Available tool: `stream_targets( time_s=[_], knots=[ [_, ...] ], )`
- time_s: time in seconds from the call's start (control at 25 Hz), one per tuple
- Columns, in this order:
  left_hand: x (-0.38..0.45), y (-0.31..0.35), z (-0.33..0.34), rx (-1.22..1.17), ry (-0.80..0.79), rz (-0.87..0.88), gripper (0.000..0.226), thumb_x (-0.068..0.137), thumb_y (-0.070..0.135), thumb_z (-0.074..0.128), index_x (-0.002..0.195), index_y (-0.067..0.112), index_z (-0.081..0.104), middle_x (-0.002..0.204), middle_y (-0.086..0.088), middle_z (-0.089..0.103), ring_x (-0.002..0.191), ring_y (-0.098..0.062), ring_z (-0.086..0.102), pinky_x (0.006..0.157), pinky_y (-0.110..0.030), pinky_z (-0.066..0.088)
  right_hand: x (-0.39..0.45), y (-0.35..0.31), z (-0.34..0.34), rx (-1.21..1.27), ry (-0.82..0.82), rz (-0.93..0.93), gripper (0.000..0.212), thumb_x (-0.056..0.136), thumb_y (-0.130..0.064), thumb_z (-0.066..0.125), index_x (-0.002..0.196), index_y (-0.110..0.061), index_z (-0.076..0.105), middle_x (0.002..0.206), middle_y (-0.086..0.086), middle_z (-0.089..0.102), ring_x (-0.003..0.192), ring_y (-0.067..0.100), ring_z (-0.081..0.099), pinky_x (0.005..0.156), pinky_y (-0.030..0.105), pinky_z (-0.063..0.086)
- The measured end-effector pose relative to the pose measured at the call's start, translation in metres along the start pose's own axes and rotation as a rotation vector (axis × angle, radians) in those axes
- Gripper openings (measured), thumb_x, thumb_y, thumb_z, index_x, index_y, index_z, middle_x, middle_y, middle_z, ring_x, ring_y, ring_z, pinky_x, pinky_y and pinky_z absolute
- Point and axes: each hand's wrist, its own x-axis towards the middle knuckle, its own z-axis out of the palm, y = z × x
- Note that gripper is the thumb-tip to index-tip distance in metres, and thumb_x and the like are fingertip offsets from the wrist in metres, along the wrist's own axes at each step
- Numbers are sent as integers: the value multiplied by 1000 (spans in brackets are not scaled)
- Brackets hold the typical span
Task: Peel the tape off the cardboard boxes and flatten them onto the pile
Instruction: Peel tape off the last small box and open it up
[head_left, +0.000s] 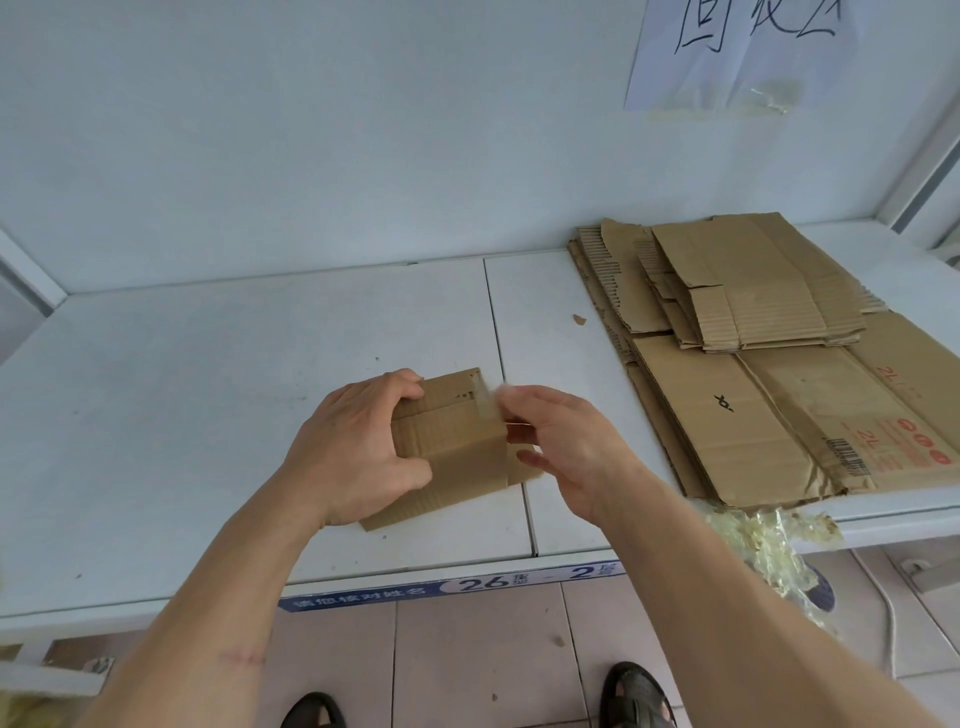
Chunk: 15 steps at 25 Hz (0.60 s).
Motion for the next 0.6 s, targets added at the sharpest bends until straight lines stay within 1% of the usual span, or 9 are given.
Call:
stream_targets(
  time_s=[0.04,0.08,0.16,0.2,0.28,0.4,0.48,0.52,0.6],
  knots=[
    [-1,1,0,1,-1,3,82,59,45,53,137,31,33,148,23,30,134,-12,30,106,-32,31,-3,1,1,-23,27,-23,17,91,-34,67,100,-21,73,102,1,74,90,18,69,88,35,48],
    [-3,2,0,1,-2,6,82,59,45,53,137,30,33,147,23,30,134,-12,30,106,-32,30,-5,2,1,-22,53,-31,14,90,-28,70,103,-22,70,103,4,74,86,16,70,87,34,48],
    [-7,4,1,-1,-5,16,81,59,45,53,136,31,34,147,22,30,133,-12,30,106,-32,30,-11,3,-1,-19,106,-21,19,89,-19,71,107,-23,64,98,4,74,75,11,70,87,33,48],
    [-9,6,2,-2,-6,19,81,59,45,53,136,31,34,147,22,31,133,-12,30,106,-32,30,-13,3,-2,-10,131,-6,19,90,-17,70,107,-22,64,94,2,74,71,10,69,88,34,48],
    [-11,9,3,-5,-5,25,82,59,45,54,137,31,34,148,22,30,134,-12,30,107,-33,31,-20,2,-7,76,173,25,11,93,-18,66,103,-17,68,89,3,74,70,12,66,89,37,51],
    [-13,15,6,-31,-6,34,82,60,46,54,138,31,34,149,22,30,135,-12,30,108,-34,31,-27,-1,-22,297,291,63,9,95,-19,64,101,-17,71,86,2,73,70,11,63,87,37,56],
    [-13,20,8,-41,-8,51,82,60,46,54,138,31,33,150,22,29,135,-12,30,108,-34,31,-31,-2,-32,381,361,68,10,95,-20,65,102,-18,72,85,2,73,69,11,63,87,38,57],
    [-13,23,10,-43,-10,61,82,60,46,54,138,31,33,149,22,29,134,-12,30,108,-34,31,-33,-2,-35,404,363,71,11,94,-21,65,103,-18,72,85,2,74,70,11,64,88,38,57],
    [-13,26,12,-43,-9,78,82,60,46,54,138,30,34,149,21,30,134,-11,30,108,-33,31,-37,-3,-38,394,309,88,15,94,-26,65,104,-17,72,85,0,75,75,13,66,90,40,55]
  ],
)
